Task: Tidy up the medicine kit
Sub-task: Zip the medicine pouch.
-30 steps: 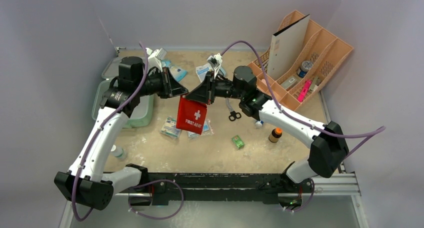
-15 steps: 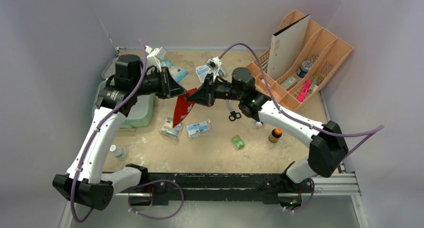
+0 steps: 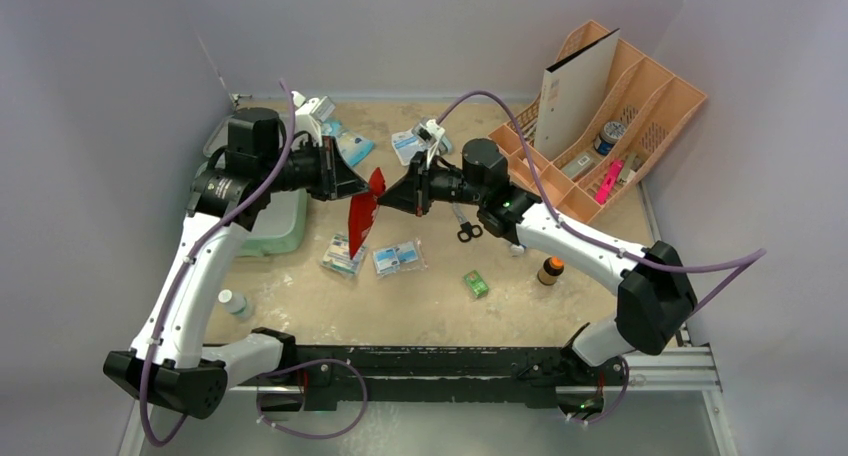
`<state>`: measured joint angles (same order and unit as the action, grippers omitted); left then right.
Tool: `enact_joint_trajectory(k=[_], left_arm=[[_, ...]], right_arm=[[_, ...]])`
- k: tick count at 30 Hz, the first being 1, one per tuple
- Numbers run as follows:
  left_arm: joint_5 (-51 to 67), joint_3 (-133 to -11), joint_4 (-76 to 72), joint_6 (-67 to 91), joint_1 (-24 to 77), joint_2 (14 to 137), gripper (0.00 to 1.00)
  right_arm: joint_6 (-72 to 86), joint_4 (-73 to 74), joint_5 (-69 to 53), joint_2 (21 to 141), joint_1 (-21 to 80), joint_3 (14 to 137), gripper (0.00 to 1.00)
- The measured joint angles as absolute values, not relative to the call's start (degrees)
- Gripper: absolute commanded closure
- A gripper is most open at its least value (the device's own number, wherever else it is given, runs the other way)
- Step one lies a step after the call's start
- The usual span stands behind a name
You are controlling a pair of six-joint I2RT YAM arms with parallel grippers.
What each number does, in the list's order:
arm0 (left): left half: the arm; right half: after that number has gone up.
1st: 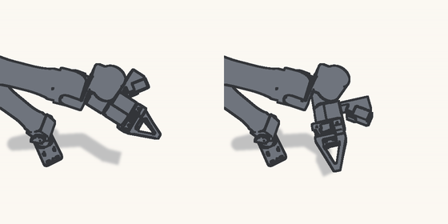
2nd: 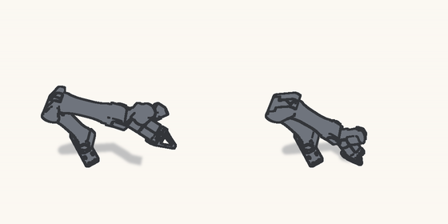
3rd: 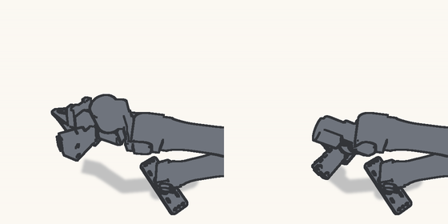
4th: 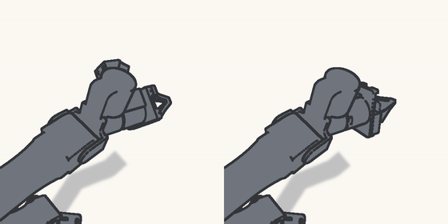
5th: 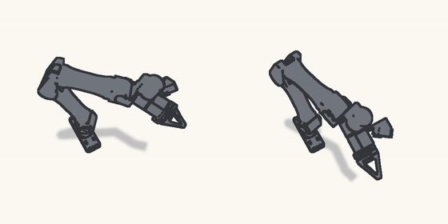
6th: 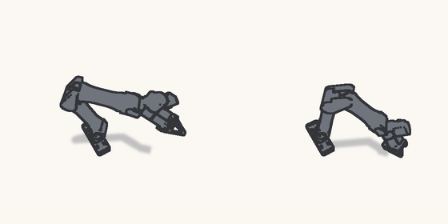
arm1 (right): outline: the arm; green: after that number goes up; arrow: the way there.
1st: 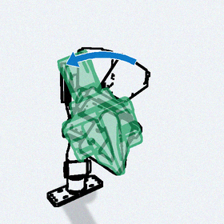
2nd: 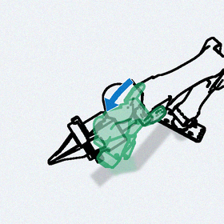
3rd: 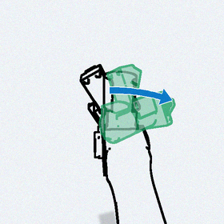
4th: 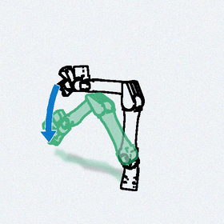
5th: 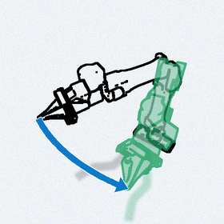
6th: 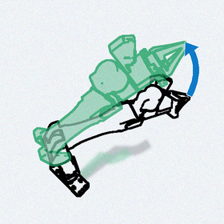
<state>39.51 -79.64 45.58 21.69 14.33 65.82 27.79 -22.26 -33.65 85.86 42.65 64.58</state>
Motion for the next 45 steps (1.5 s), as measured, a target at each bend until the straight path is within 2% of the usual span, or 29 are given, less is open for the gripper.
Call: enact_joint_trajectory(k=[12, 22, 34, 35, 36, 39, 41, 45], left_arm=[[39.7, -80.4, 45.4, 22.4, 14.3, 64.6, 1.0], [43.6, -82.7, 45.3, 23.2, 14.3, 63.0, 1.0], [44.9, -83.0, 45.1, 23.2, 14.3, 62.4, 1.0], [45.1, -83.0, 45.0, 23.2, 14.3, 62.4, 1.0], [45.3, -83.0, 45.0, 23.1, 14.3, 62.4, 1.0], [46.3, -83.0, 44.9, 22.9, 14.3, 62.4, 1.0], [48.2, -83.0, 44.8, 22.2, 14.3, 62.4, 1.0], [51.8, -83.0, 45.0, 19.8, 14.3, 62.3, 1.0]], right_arm=[[26.0, -20.1, -29.6, 86.5, 41.1, 64.1, 1.0], [26.3, -21.1, -29.5, 91.7, 36.6, 64.1, 1.0], [27.3, -26.1, -34.5, 92.3, 32.6, 64.1, 1.0], [27.4, -26.5, -35.4, 92.3, 32.3, 64.1, 0.97], [27.4, -26.7, -36.0, 92.3, 32.1, 64.0, 0.9], [27.4, -28.0, -38.5, 92.1, 31.4, 62.9, 0.65], [27.7, -29.2, -40.8, 92.1, 30.8, 61.6, 0.51], [29.5, -33.6, -47.7, 92.0, 29.6, 59.2, 0.37]])
